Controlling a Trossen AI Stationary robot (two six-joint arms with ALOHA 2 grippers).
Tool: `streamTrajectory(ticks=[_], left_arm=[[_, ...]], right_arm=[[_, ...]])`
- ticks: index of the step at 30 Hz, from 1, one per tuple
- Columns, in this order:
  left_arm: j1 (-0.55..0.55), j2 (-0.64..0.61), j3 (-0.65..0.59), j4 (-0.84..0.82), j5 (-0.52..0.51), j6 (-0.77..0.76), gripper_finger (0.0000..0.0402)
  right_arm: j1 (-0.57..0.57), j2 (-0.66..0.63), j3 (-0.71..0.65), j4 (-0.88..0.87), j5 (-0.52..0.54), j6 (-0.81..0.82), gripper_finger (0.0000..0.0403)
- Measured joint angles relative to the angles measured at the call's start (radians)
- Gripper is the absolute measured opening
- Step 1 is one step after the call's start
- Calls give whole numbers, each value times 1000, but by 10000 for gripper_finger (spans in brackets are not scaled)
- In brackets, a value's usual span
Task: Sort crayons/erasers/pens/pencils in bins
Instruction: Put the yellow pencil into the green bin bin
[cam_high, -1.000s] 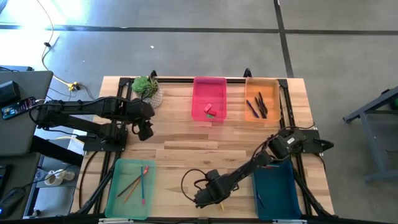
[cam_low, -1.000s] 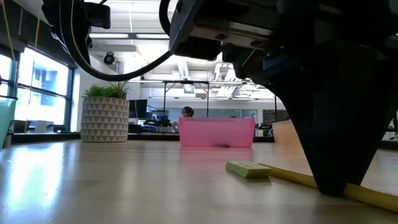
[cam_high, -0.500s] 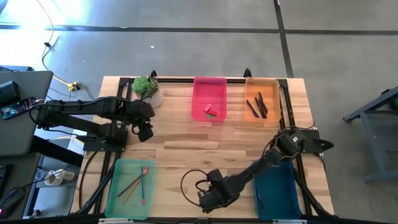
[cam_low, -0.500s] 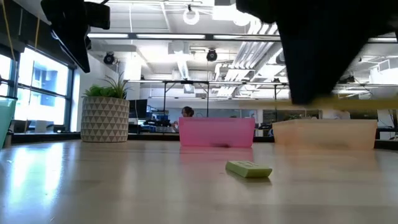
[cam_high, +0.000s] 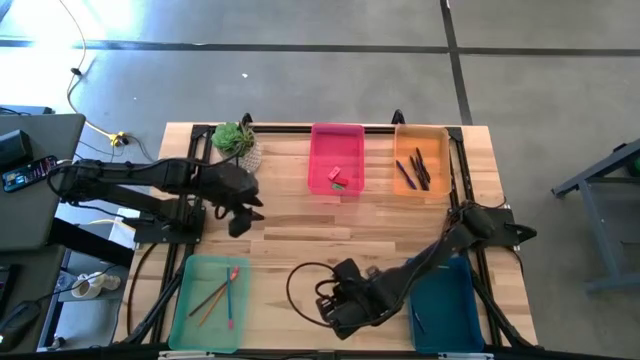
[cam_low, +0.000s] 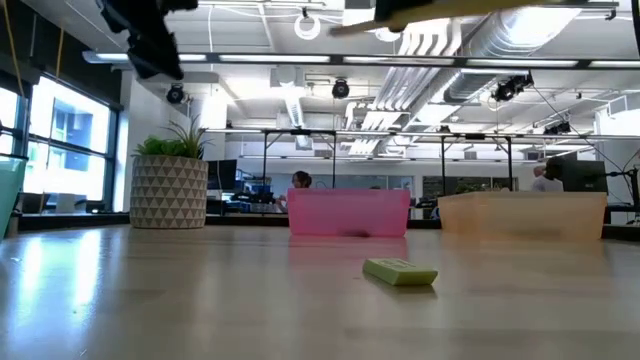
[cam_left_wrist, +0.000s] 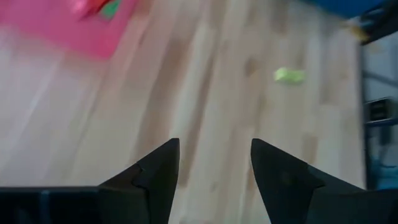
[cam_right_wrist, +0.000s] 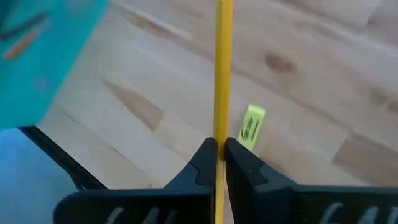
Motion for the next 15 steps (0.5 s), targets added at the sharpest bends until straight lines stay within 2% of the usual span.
streamTrajectory(ticks=[15], left_arm=[[-169, 0, 0, 387, 13, 7, 177]], right_arm=[[0, -148, 0, -3, 190, -212, 0]])
